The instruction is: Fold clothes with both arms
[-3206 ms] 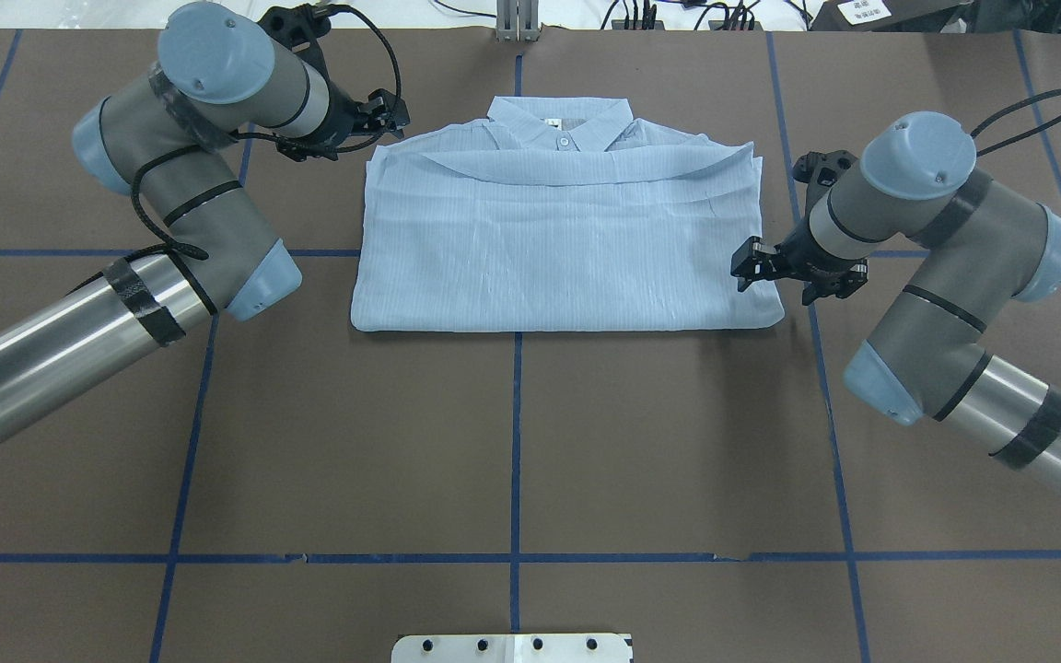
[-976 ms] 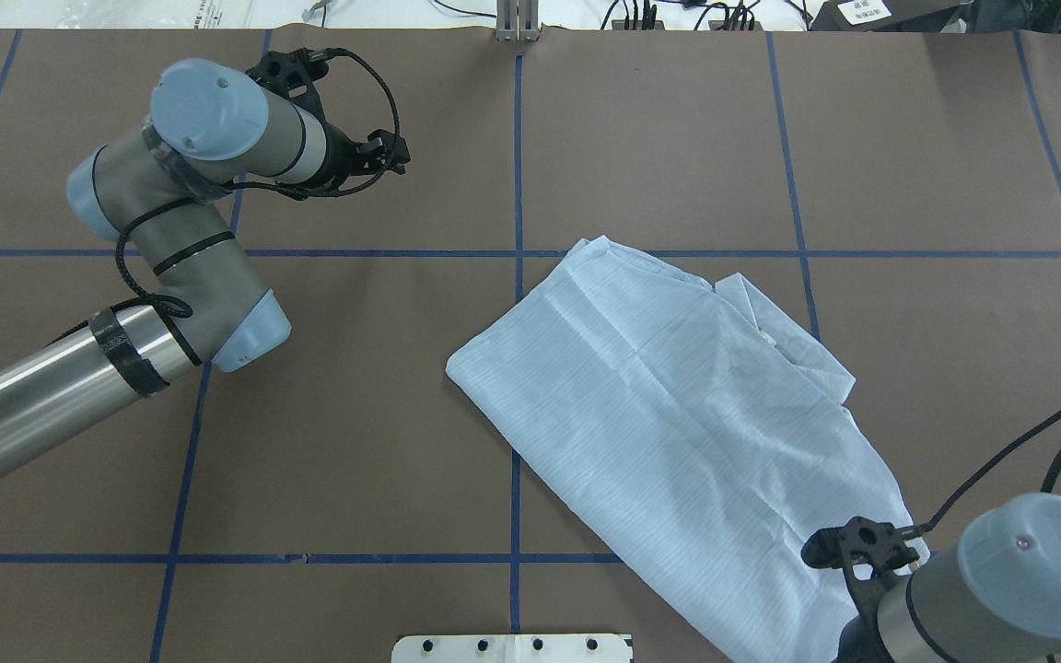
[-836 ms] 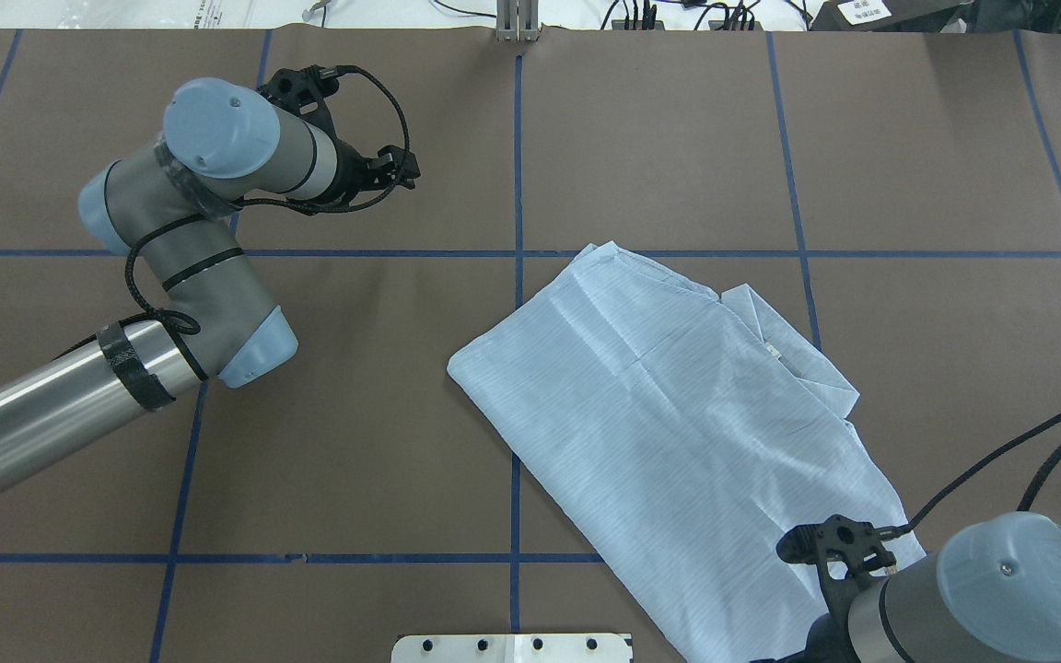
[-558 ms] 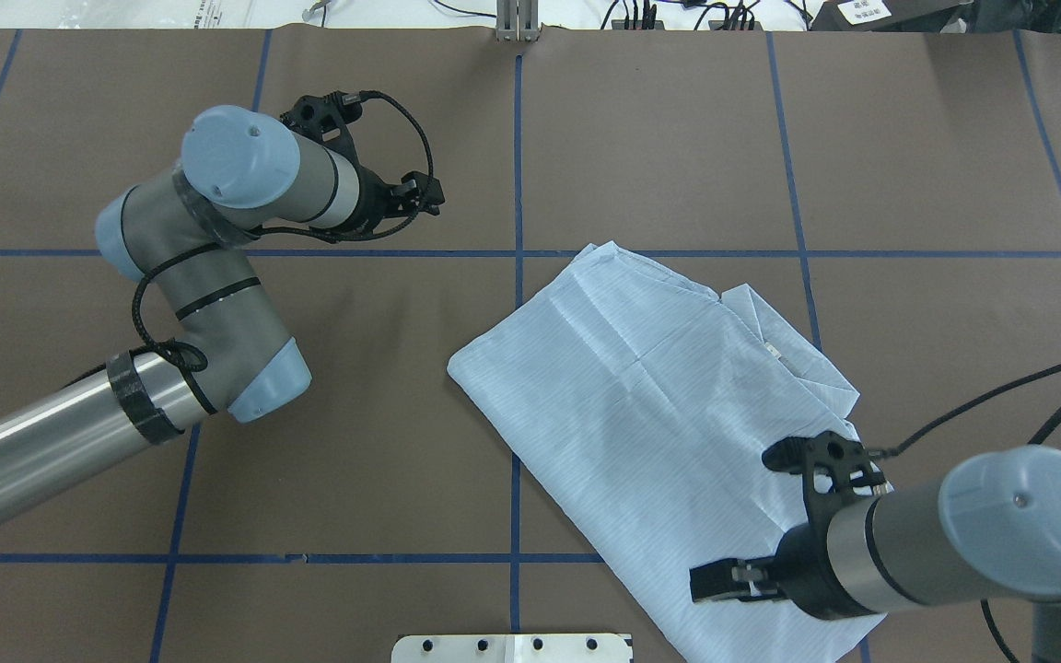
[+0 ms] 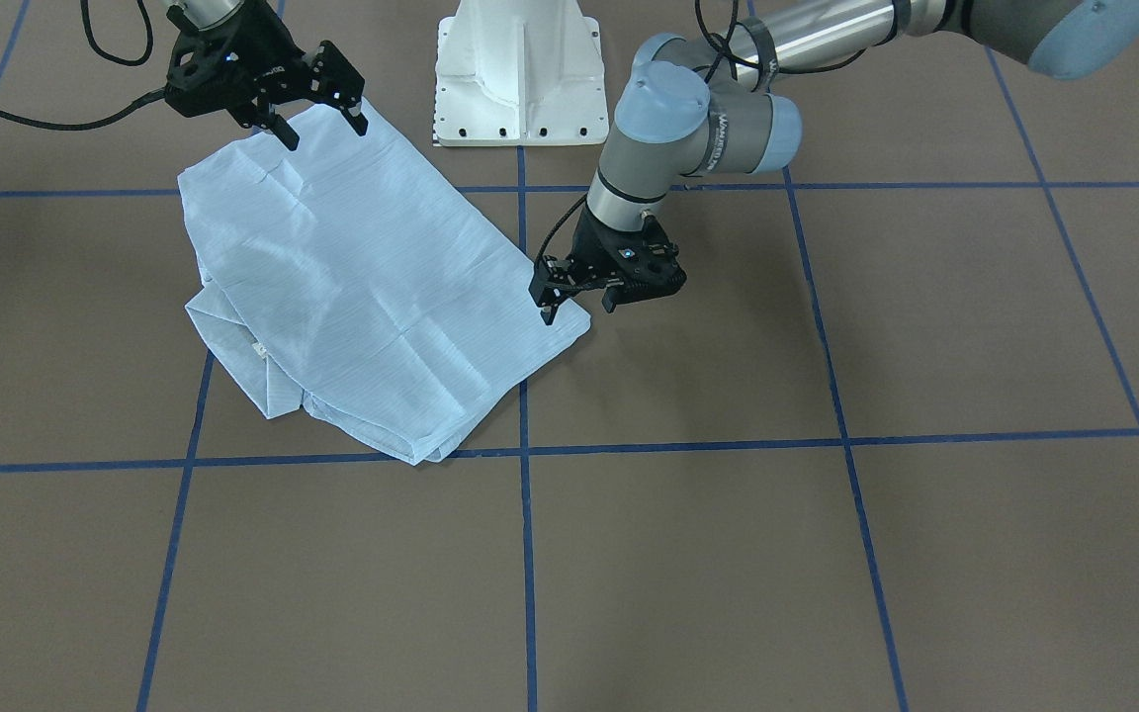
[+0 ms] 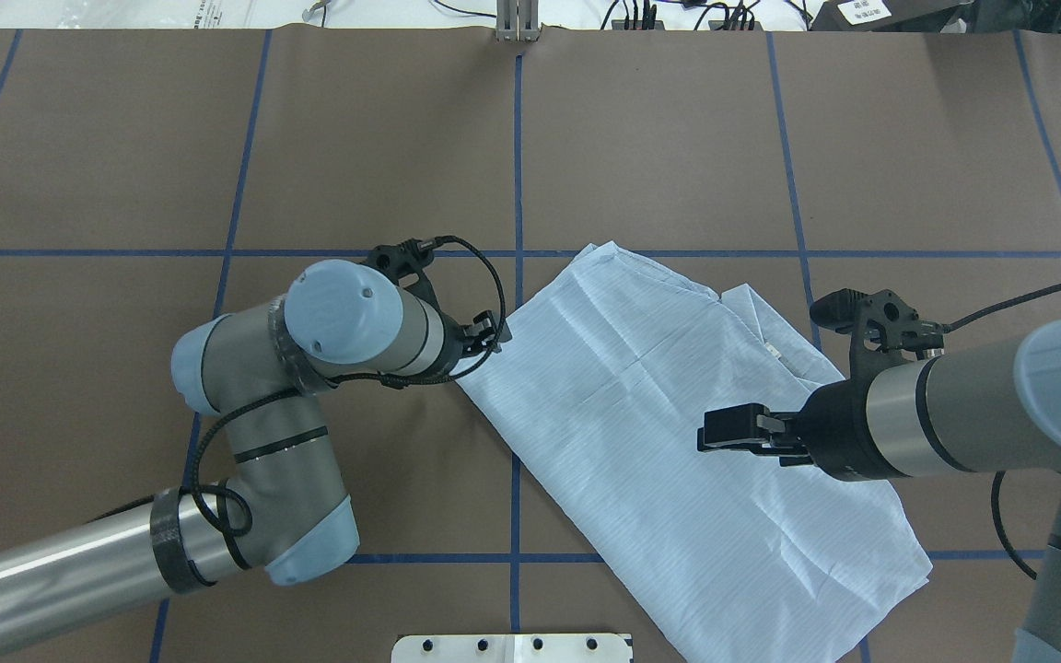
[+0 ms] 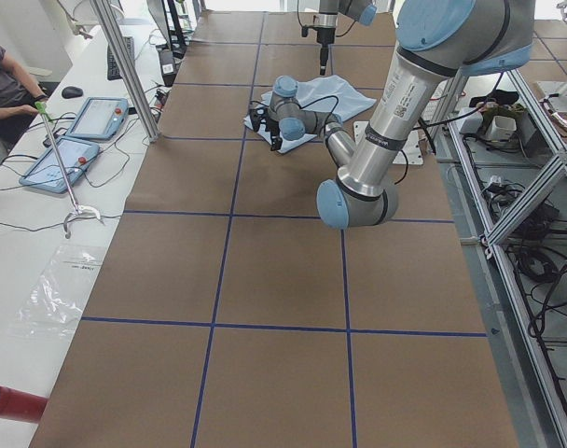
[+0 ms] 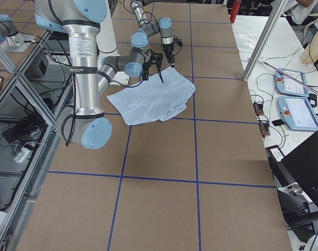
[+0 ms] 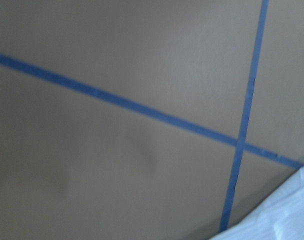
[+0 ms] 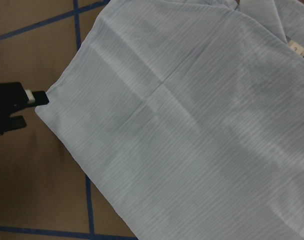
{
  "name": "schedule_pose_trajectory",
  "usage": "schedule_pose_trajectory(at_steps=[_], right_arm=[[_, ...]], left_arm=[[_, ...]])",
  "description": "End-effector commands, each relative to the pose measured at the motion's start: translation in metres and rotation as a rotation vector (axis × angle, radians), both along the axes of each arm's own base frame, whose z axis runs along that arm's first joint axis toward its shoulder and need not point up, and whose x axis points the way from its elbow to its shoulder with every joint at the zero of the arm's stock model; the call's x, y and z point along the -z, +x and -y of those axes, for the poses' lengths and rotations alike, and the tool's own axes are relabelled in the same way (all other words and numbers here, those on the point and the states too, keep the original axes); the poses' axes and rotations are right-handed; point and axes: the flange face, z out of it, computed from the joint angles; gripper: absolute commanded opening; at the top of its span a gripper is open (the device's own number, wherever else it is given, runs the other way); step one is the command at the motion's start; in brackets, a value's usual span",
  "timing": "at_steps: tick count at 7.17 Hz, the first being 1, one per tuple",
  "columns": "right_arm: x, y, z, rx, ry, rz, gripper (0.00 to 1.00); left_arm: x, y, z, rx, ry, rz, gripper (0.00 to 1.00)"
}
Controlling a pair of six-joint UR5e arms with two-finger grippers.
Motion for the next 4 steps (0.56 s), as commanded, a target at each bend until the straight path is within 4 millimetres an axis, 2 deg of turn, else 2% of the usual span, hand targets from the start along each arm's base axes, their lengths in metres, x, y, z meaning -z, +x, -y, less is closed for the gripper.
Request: schedule_pose_trajectory(at_steps=[1, 2, 3, 4], right_arm=[[0.0006, 0.0009, 0.0045, -0.015, 0.002, 0.000, 1.00], [0.0000, 0.0009, 0.0052, -0.016, 0.001, -0.001, 1.00], [-0.0026, -0.0002, 0.0059, -0.016, -0.002, -0.007, 1.00], [-0.0026, 0.0002, 0.0064, -0.018, -0.002, -0.007, 1.00]], left_arm=[[-0.0067, 0.0174, -0.0199, -0.018, -0.008, 0.018, 0.85], [-0.0056, 0.0175, -0.0200, -0.018, -0.009, 0.016, 0.74], [-0.0032, 0.0190, -0.0192, -0.018, -0.006, 0.014, 0.68], [-0.0037, 0.0186, -0.0175, -0.011, 0.000, 0.016, 0.67]])
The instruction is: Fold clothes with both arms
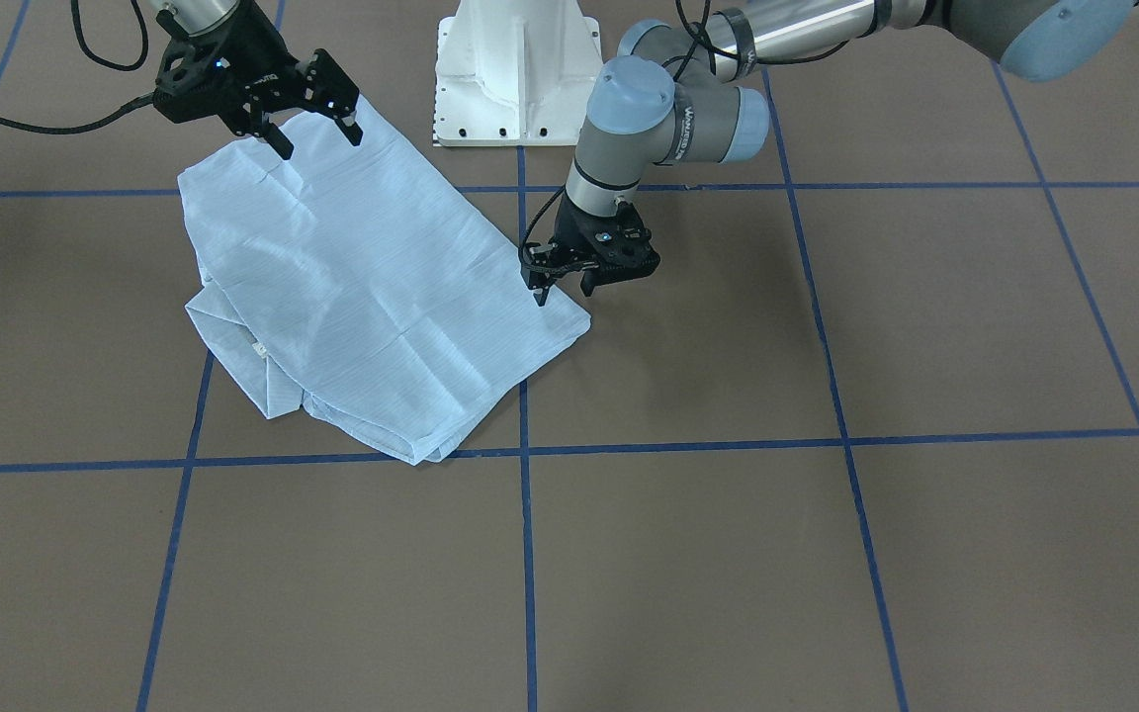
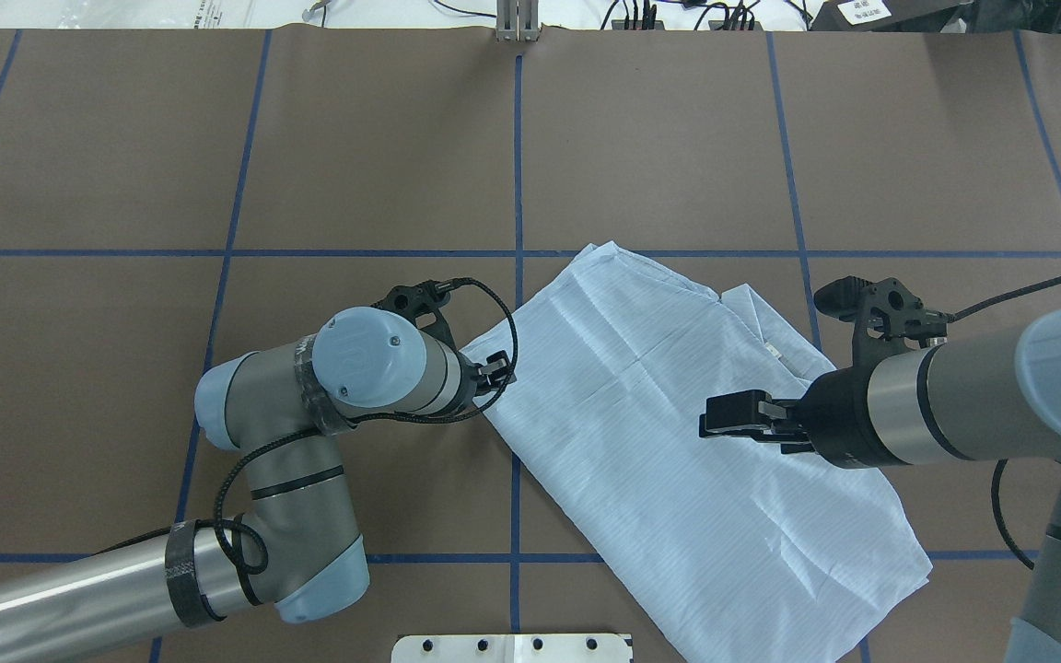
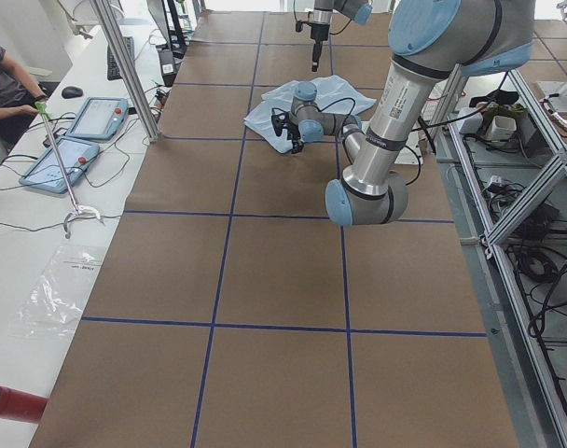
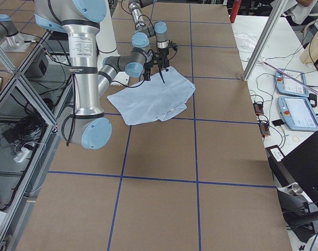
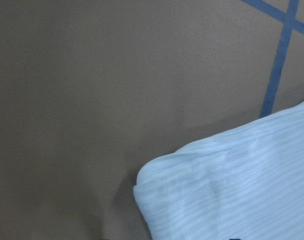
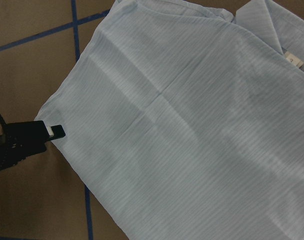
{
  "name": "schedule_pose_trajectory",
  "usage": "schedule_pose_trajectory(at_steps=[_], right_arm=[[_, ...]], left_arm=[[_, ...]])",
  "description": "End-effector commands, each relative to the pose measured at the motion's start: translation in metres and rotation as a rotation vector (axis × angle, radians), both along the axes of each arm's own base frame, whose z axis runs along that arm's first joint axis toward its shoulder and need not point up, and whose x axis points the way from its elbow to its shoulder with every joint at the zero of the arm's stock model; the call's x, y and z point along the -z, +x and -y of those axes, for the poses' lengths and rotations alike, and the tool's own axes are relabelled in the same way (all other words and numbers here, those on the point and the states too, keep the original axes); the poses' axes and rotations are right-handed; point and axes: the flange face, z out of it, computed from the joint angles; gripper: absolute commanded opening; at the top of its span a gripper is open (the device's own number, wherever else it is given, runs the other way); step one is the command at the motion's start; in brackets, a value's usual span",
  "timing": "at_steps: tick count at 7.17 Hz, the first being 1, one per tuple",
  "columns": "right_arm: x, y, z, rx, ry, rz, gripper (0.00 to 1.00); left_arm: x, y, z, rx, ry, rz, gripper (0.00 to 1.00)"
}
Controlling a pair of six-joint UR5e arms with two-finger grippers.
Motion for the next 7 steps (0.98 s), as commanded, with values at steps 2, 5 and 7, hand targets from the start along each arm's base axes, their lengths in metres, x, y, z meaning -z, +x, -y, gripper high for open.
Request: schedule_pose_trajectory(at_steps=[2, 5, 7], right_arm=[[-0.001, 0.001, 0.001, -0.004, 0.000, -0.002, 1.00], [-0.003, 0.001, 0.001, -0.004, -0.003, -0.006, 1.00], [-0.005, 0.002, 0.003, -0.008, -0.005, -0.010, 1.00]], left_arm=[[-0.002, -0.002, 0.012, 0.039, 0.025, 0.012, 0.64], [-0.008, -0.005, 0.023, 0.056, 0.020, 0.023, 0.54], [-0.004, -0.005, 0.023, 0.057, 0.020, 0.015, 0.36]])
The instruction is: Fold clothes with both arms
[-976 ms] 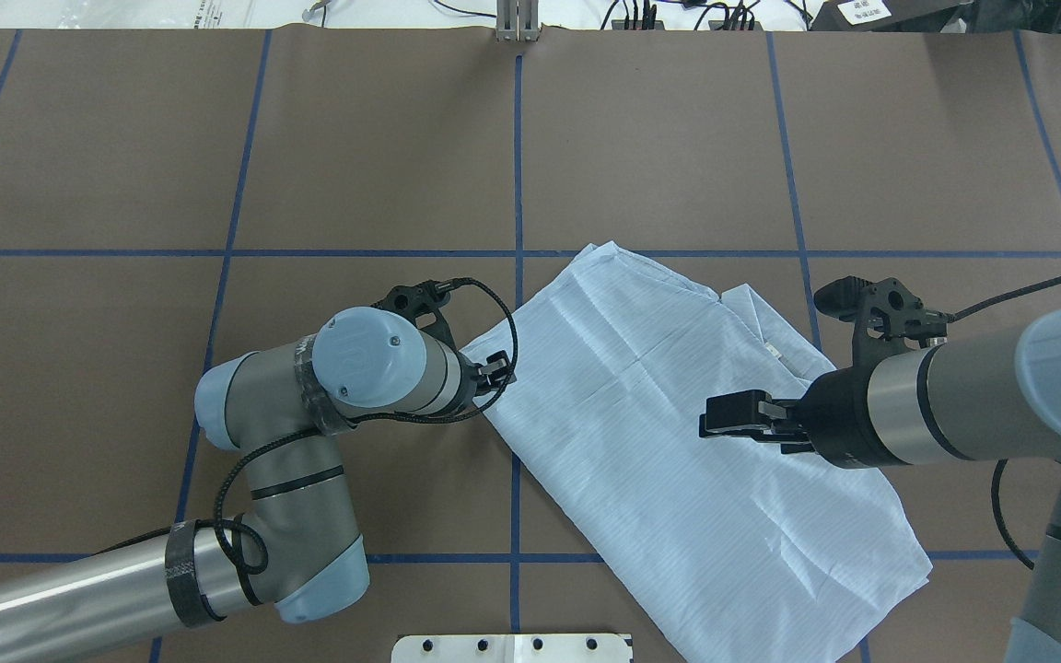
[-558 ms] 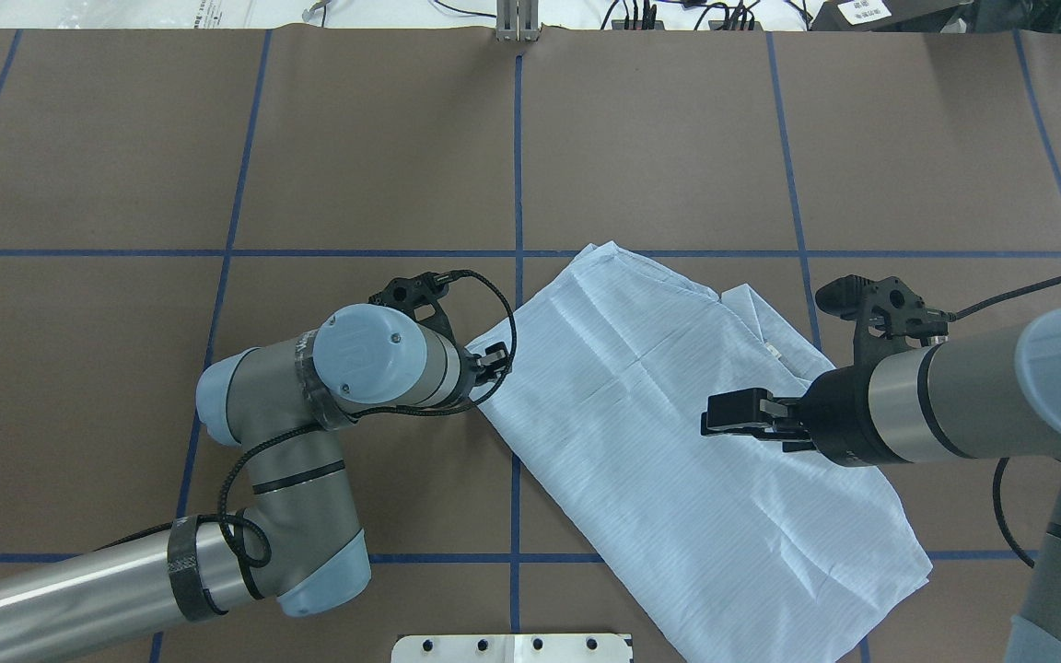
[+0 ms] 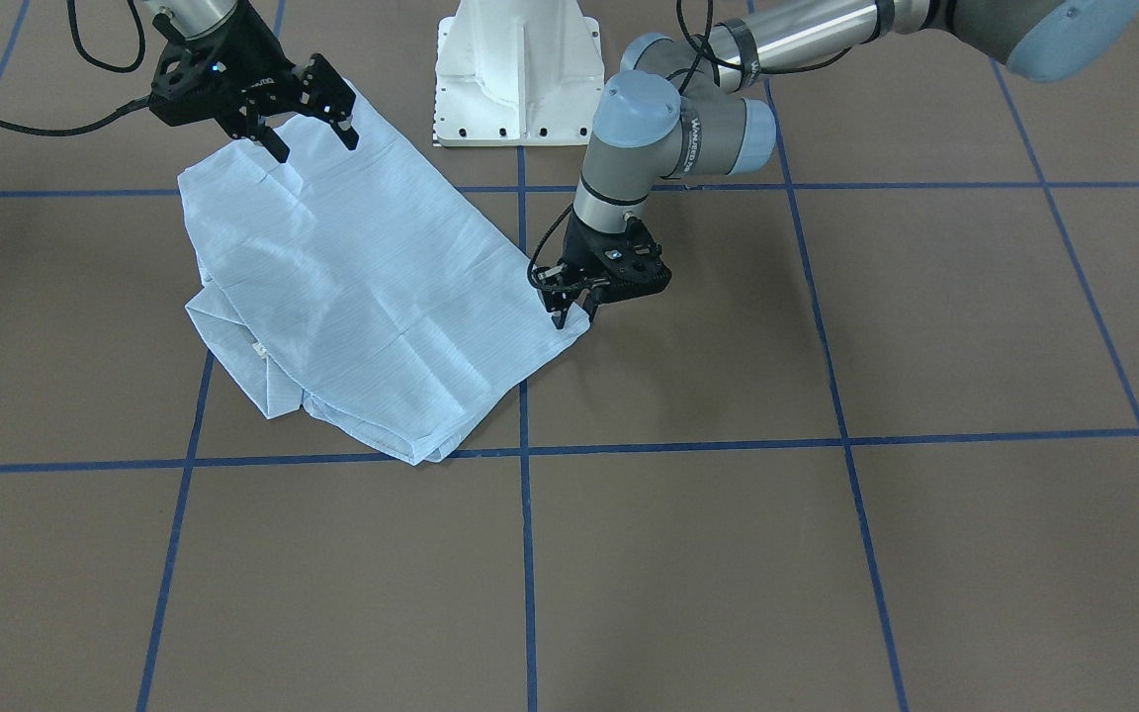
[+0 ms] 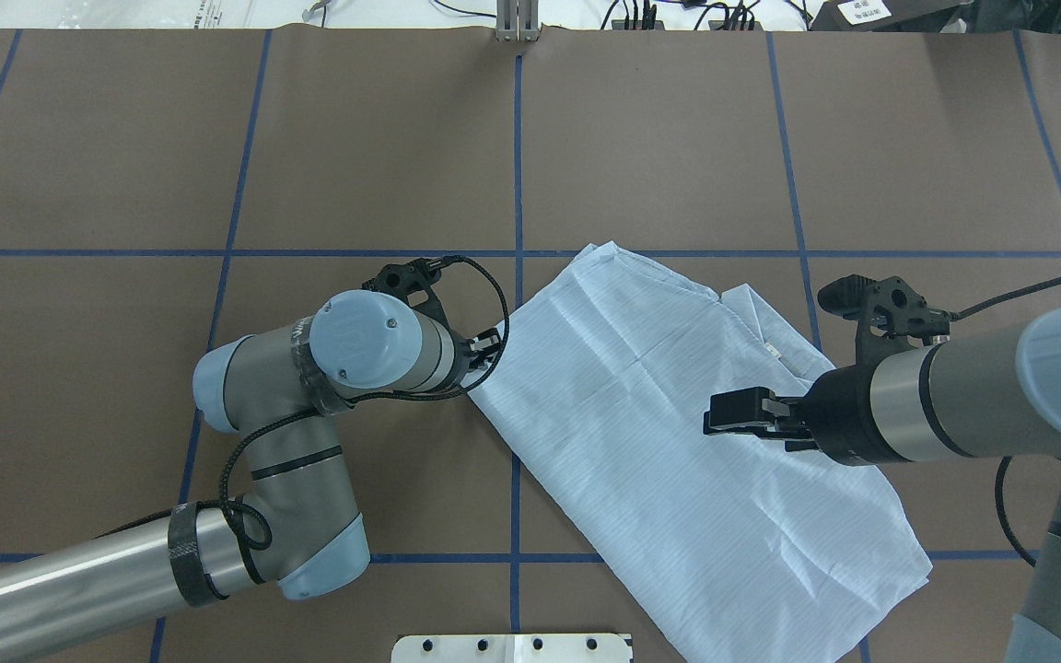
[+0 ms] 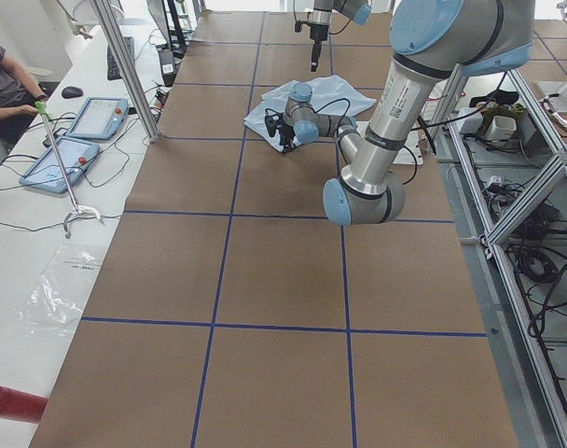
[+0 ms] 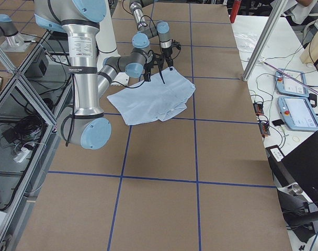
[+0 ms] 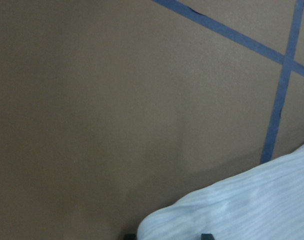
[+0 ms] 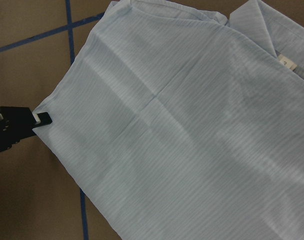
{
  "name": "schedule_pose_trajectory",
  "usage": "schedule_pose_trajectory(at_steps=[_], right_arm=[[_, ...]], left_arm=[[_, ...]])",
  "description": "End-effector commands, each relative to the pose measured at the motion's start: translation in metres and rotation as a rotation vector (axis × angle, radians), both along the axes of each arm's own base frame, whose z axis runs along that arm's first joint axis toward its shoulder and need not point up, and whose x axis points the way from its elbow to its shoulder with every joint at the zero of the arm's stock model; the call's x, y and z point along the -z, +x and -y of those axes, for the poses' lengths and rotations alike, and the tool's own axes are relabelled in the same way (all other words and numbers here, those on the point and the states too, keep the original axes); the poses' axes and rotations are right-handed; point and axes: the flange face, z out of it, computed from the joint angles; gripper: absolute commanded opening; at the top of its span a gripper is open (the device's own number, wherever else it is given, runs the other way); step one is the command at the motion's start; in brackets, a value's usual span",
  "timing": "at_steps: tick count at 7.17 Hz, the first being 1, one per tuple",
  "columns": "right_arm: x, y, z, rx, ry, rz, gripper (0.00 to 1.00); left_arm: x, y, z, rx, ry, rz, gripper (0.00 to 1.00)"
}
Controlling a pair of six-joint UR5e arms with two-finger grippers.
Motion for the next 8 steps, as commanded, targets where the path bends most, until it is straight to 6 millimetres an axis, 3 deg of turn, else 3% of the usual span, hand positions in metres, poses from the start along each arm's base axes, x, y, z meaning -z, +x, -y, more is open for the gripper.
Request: schedule_pose_trajectory(at_steps=[1, 2, 3, 5, 8], right_arm=[[-0.002, 0.002, 0.003, -0.008, -0.002, -0.003, 1.00], [-0.003, 0.005, 0.008, -0.017, -0.003, -0.007, 1.00], [-0.006, 0.005, 0.012, -0.027, -0.003, -0.012, 1.00], [-0.005, 0.009, 0.017, -0.044, -0.002, -0.011, 1.00], [-0.005, 0.011, 0.022, -0.087, 0.012, -0.020, 1.00]], left_arm=[[0.013, 0.001, -0.001, -0.004, 0.004, -0.017, 0.04], [0.016, -0.001, 0.001, -0.003, 0.005, -0.020, 0.00], [0.015, -0.011, 0.017, 0.026, -0.001, -0.019, 0.00], [0.008, -0.054, 0.080, 0.127, 0.001, -0.006, 0.00], [0.011, -0.055, 0.173, 0.205, 0.021, 0.056, 0.00]])
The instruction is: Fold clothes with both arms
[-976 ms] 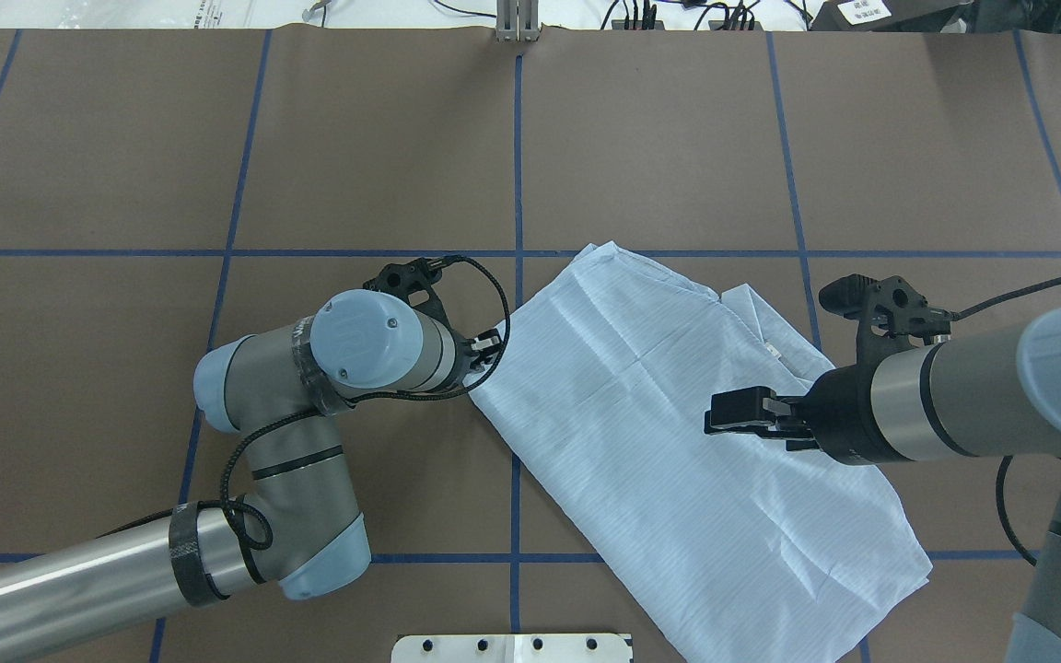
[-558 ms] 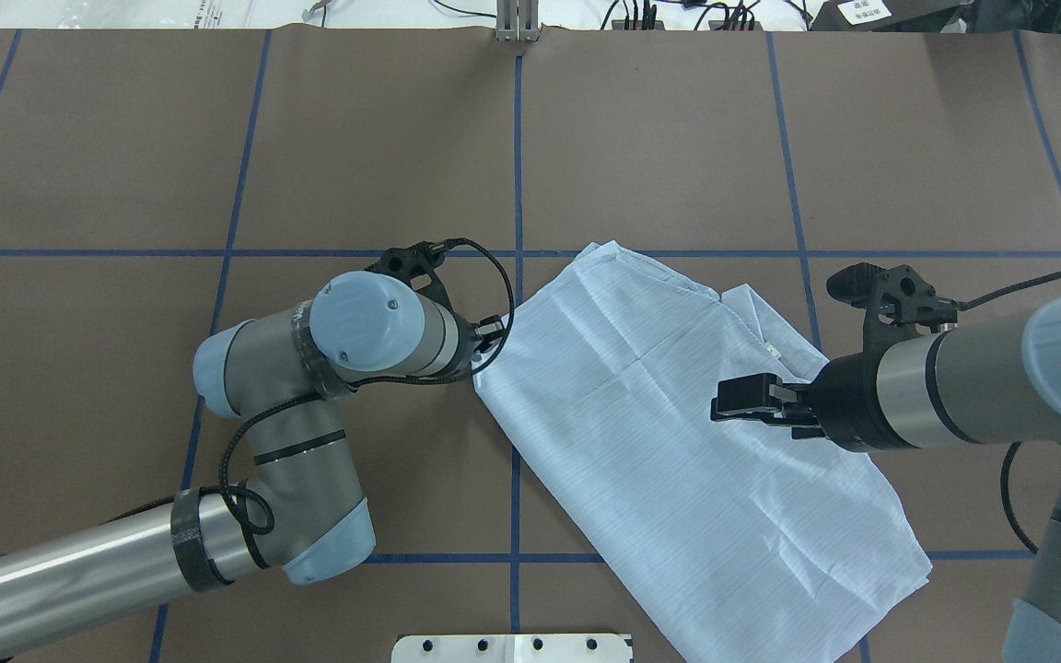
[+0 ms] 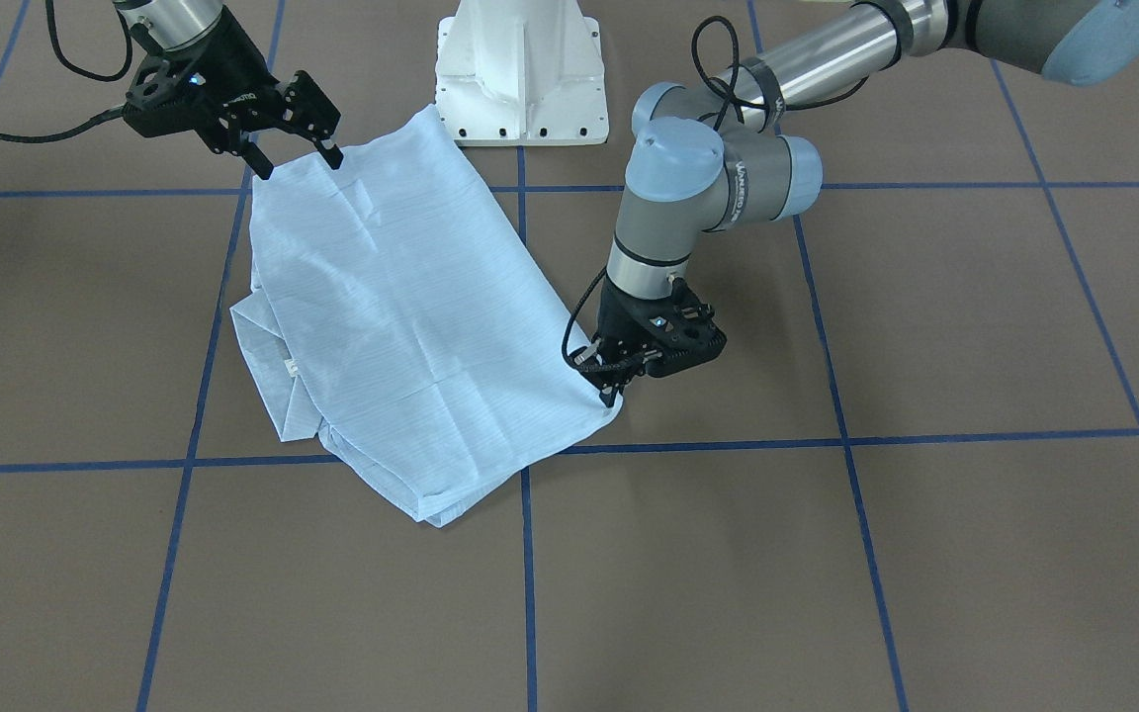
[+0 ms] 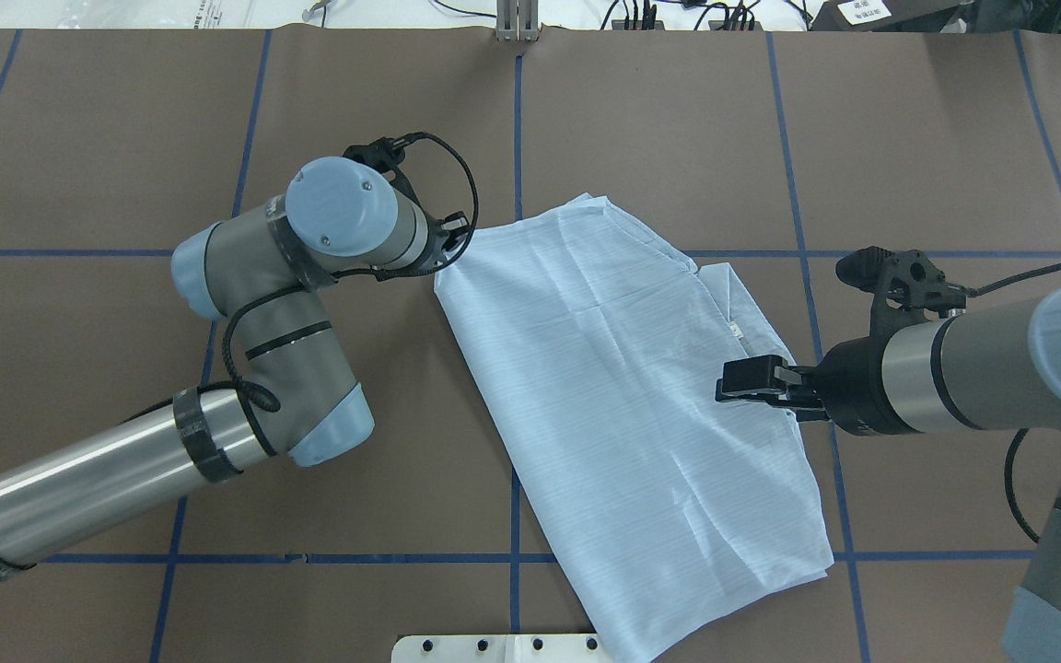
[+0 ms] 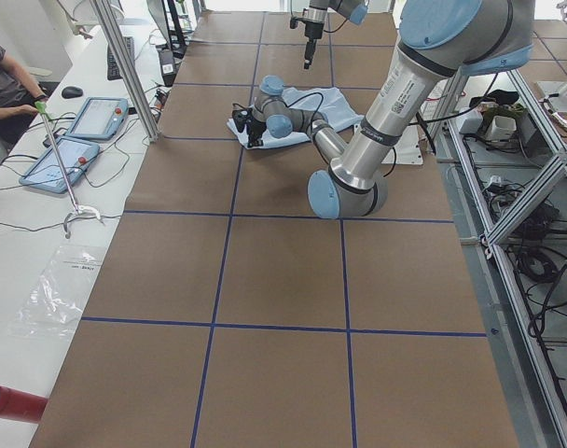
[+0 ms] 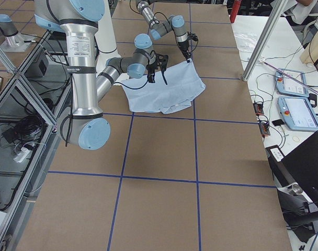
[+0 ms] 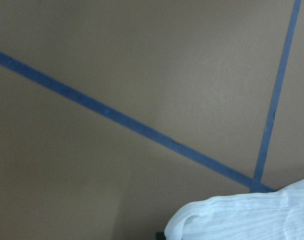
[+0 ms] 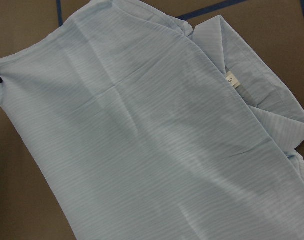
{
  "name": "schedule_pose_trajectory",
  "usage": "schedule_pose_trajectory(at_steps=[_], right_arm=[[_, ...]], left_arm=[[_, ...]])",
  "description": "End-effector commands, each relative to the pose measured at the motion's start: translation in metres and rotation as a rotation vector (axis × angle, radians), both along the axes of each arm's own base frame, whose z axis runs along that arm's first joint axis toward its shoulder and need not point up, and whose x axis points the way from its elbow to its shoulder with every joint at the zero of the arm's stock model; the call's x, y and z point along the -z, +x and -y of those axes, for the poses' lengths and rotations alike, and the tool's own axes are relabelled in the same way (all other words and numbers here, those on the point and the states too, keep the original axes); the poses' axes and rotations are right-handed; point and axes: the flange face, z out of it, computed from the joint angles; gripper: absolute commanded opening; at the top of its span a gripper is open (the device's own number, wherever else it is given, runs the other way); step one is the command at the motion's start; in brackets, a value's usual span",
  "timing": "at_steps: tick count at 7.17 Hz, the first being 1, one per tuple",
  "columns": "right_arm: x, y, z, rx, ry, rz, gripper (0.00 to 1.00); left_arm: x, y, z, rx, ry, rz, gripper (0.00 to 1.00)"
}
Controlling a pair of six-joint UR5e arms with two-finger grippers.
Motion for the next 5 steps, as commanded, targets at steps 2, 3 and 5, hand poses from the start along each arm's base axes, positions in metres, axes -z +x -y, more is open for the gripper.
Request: schedule_pose_trajectory(at_steps=[2, 3, 5], right_arm=[[0.000, 0.001, 0.005, -0.041, 0.019, -0.010, 1.00], [-0.002, -0.001, 0.007, -0.048, 0.020, -0.017, 1.00], [-0.004, -0.007, 0.011, -0.060, 0.024, -0.025, 1.00]], left_arm=[[0.021, 0.010, 0.096, 0.116, 0.085, 0.016, 0.00], [0.016, 0.012, 0.111, 0.175, 0.154, -0.015, 0.00], [-0.013, 0.015, 0.124, 0.244, 0.232, -0.056, 0.00]])
